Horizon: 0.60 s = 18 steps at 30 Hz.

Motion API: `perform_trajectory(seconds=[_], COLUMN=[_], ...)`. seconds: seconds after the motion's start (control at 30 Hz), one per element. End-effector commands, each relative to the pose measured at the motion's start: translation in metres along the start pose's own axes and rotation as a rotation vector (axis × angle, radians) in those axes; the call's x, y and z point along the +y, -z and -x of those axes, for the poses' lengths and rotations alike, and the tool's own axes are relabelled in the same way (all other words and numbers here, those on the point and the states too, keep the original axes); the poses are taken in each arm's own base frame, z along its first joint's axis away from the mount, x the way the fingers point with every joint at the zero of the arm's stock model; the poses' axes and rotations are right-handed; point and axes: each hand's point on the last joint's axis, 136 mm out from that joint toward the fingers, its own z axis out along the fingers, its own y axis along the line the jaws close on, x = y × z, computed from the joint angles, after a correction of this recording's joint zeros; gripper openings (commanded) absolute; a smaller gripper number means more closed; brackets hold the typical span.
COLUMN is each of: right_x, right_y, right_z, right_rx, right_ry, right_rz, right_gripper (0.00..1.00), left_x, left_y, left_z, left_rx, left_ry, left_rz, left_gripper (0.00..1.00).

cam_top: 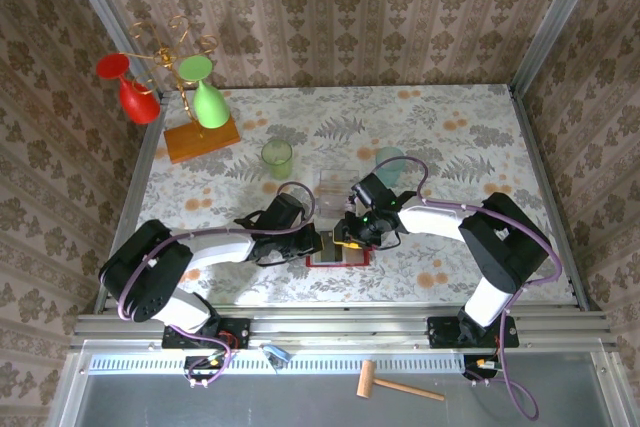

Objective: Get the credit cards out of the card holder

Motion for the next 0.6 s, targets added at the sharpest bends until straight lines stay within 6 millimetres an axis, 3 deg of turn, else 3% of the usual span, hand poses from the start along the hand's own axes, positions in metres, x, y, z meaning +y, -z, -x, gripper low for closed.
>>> perform_trajectory(seconds=[0.0, 0.57], right_x=[0.001, -0.008], right_y=[-0.001, -0.013], right_z=[-0.003, -0.008], right_rx=[0.014, 0.046], right_ry=[-0.012, -0.040], right_rz=[0.024, 0.035], right_gripper=[0.30, 0.29], left_x=[0.000, 0.006], left_y=[0.002, -0.004], left_z=[0.001, -0.003], left_rx=[-0.004, 0.018], left_ry=[-0.024, -0.027], left_rz=[0.026, 0.045], left_gripper=[0.07, 0.06])
